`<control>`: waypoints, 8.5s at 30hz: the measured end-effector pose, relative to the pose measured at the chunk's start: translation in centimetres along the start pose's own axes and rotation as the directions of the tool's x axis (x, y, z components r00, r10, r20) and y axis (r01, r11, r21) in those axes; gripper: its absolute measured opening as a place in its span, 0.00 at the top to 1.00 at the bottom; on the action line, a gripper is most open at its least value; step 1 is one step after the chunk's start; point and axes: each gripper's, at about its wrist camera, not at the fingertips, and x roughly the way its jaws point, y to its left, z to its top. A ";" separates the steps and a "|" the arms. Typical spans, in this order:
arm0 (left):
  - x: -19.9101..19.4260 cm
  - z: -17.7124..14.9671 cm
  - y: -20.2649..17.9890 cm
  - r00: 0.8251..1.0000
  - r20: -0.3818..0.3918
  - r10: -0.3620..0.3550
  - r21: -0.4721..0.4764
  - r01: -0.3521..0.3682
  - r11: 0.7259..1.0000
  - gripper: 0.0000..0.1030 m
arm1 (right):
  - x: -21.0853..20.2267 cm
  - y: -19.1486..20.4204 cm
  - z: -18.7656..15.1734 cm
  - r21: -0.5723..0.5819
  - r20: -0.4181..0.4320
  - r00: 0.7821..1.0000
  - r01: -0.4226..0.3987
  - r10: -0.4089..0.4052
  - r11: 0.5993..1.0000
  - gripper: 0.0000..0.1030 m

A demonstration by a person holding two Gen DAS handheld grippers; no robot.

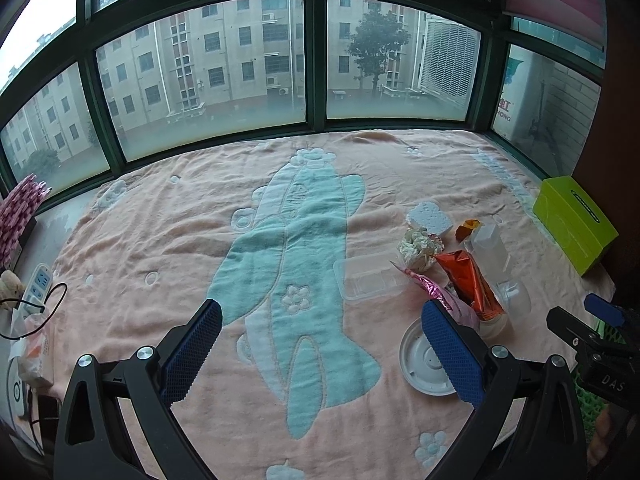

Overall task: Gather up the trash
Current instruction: 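Reach the right tool to the orange snack bag and close on it, then grasp the pink Franzzi wrapper with the left tool while the right tool carries the orange bag, then open both tools over the green wastebasket, dropping the bag and wrapper, then move both tools back to the table toward the white plastic lid, then grasp the white lid with the left tool while the right tool grasps the clear dome cup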

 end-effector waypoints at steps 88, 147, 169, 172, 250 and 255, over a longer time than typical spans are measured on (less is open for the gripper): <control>11.1 -2.3 -7.3 0.928 -0.258 -0.270 0.064 0.295 0.953 0.59 | -8.6 -15.2 -6.3 0.337 0.037 0.983 0.158 -0.181 0.928 0.50; -5.6 -5.9 -38.1 0.699 -0.358 -0.619 0.489 0.705 0.514 0.25 | -22.2 -25.8 -15.6 0.576 0.085 0.879 0.341 -0.469 0.743 0.25; -0.5 -1.3 -22.4 0.866 -0.203 -0.456 0.319 0.499 0.806 0.14 | -16.7 -19.6 -9.8 0.421 0.123 0.944 0.229 -0.306 0.877 0.20; 0.8 -1.3 -19.5 0.882 -0.205 -0.425 0.291 0.470 0.833 0.11 | -15.6 -18.4 -8.8 0.394 0.125 0.953 0.207 -0.276 0.896 0.20; 5.2 -1.6 -5.6 0.918 -0.207 -0.339 0.152 0.373 0.916 0.13 | 9.5 -8.5 -0.2 0.407 -0.088 0.976 -0.149 0.201 0.901 0.42; 5.2 -1.6 -5.8 0.917 -0.207 -0.340 0.154 0.374 0.915 0.13 | 9.0 -8.1 0.0 0.383 -0.078 0.981 -0.136 0.179 0.914 0.42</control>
